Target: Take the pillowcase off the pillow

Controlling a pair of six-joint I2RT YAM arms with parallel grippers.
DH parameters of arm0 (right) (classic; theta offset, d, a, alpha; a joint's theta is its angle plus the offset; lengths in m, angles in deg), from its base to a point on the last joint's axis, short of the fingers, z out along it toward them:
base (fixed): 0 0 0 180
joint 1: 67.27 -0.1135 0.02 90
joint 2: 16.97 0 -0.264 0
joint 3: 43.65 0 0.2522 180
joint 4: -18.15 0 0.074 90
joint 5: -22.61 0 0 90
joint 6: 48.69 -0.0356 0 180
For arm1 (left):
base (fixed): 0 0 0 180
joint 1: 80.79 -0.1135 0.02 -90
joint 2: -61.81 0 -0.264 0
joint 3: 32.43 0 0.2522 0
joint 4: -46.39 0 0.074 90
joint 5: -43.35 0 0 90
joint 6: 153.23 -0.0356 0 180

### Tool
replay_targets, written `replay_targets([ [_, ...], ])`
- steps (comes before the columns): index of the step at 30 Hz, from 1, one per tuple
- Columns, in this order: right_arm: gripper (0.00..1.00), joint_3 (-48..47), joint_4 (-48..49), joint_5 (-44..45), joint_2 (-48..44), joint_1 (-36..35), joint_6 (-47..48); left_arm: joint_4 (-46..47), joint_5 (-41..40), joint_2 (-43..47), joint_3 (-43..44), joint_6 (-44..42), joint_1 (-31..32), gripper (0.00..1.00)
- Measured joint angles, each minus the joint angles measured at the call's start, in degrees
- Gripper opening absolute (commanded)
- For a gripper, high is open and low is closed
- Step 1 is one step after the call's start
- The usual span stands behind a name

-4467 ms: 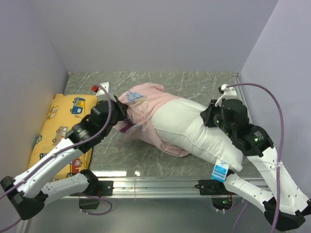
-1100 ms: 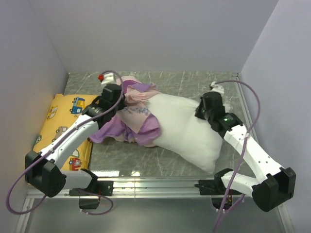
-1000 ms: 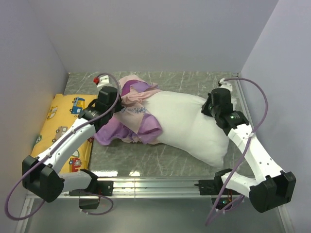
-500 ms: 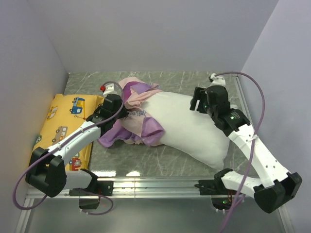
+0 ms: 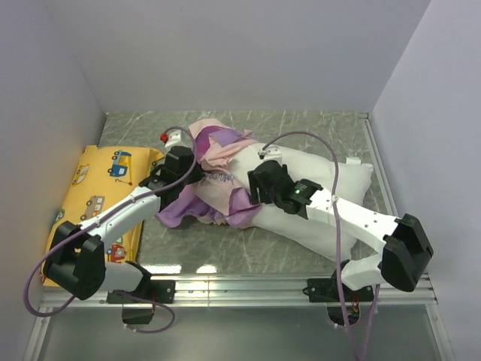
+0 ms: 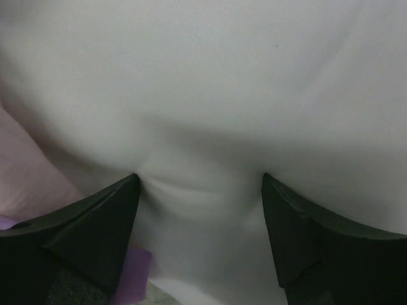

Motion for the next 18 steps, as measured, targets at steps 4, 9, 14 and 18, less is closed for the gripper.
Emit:
replay_targets([
  [4,0.00,1.22,4.76,-1.40,-0.48,3.08,-0.94,0.55,4.59,0.11,0.00,1.20,-5.31,0.00],
  [9,0.00,4.09,12.28,-10.71,-1.86,10.21,-3.30,-0.66,12.24,0.02,1.22,1.36,-11.85,0.42],
  [14,0.00,4.20,12.92,-14.73,-3.56,14.08,-3.48,-2.45,14.27,0.22,4.92,-0.15,-12.28,0.87],
  [18,0.00,1.97,10.82,-16.26,-3.04,14.67,-3.23,-4.74,10.62,4.66,4.74,-0.85,-6.16,0.88],
])
